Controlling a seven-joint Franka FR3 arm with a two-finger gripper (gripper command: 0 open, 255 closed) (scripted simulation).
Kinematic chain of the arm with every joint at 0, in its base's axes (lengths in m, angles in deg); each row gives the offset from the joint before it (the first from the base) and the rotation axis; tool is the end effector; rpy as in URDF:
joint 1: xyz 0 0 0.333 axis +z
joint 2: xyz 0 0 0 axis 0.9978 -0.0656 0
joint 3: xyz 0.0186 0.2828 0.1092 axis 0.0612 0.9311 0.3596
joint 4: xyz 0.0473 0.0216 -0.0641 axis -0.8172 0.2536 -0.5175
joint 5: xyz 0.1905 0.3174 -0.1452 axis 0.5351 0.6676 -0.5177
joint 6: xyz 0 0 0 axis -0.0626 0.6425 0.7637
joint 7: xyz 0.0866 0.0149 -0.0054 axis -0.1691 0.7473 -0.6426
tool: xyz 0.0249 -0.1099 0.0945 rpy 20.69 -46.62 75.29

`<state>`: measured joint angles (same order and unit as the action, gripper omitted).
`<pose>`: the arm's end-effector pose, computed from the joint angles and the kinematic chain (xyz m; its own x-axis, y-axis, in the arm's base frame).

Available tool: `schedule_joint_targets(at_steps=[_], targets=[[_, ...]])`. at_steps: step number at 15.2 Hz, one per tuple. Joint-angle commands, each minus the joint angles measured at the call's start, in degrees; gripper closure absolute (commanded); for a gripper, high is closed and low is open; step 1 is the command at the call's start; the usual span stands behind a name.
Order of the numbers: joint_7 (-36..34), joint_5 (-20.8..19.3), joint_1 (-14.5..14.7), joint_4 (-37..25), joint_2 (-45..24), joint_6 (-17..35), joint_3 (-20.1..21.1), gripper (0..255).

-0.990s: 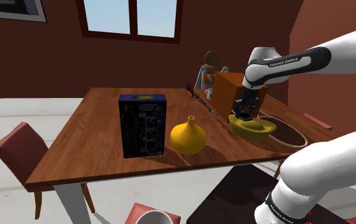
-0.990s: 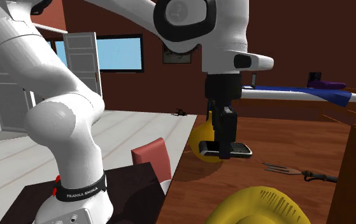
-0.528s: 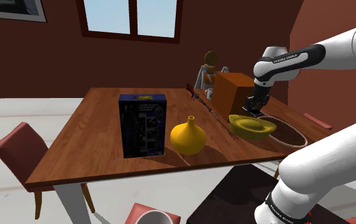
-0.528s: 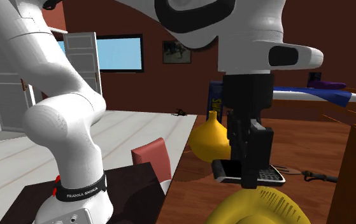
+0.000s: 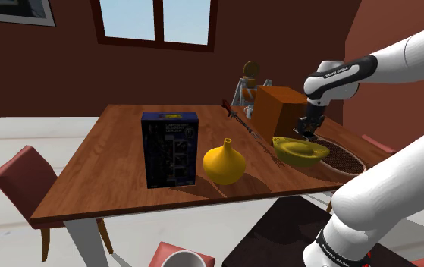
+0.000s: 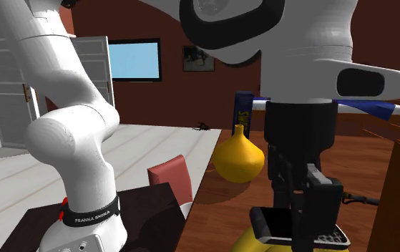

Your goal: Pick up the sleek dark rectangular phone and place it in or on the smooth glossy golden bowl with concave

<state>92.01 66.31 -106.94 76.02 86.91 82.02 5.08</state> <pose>0.2933 -0.3594 0.3650 0.9049 -0.4248 0.0263 -0.4256 -0.9031 0.0574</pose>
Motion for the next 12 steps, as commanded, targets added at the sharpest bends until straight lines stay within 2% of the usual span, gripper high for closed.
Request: schedule_joint_targets(at_steps=[1,9,12], targets=[[0.09,0.02,0.0,0.93,-0.62,1.57,-0.29,255],[0.8,0.88,0.34,4.39,-4.68,8.91,-1.67,255],[0.8,0.88,0.33,4.39,-4.68,8.91,-1.66,255]])
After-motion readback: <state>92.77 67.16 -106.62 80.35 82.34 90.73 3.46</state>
